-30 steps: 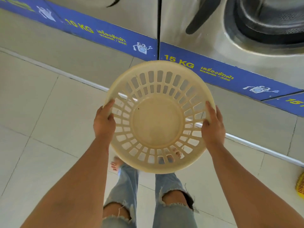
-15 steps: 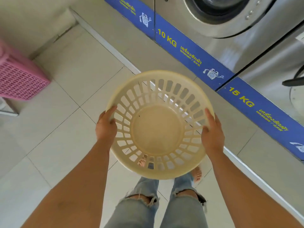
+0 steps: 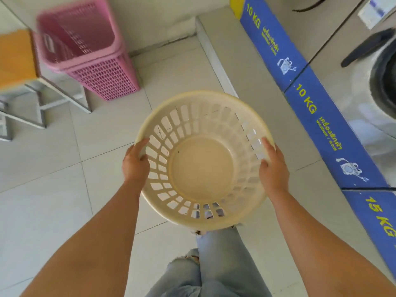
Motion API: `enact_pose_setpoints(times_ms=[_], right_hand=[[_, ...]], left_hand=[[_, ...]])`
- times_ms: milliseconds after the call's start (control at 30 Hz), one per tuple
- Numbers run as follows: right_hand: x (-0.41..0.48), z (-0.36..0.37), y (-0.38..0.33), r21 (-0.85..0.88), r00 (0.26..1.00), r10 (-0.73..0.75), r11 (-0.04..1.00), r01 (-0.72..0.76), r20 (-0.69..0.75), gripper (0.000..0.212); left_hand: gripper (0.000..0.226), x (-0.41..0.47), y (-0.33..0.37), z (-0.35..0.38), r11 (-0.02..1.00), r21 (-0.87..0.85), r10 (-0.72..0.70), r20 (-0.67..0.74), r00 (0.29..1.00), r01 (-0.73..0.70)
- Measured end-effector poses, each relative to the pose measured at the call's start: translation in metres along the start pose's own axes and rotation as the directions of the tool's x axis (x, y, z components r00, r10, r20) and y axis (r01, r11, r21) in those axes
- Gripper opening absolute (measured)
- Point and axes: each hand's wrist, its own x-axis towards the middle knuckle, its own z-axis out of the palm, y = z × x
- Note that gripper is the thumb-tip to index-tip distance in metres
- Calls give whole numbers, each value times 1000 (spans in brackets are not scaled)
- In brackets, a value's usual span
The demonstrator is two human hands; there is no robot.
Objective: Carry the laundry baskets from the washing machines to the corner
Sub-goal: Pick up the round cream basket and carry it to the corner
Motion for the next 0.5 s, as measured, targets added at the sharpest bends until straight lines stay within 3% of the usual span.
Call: enact_pose_setpoints(times_ms=[333,500], right_hand=[[135,85,-165,-63,973,-164,982,176,160,65],[195,112,-236,-95,964,-203,971,221,172,65]], left_hand=[[58,153,15,-73,983,-73,-173,-119,978,166],[60,230,34,-96,973,-94,-220,-129,967,209]])
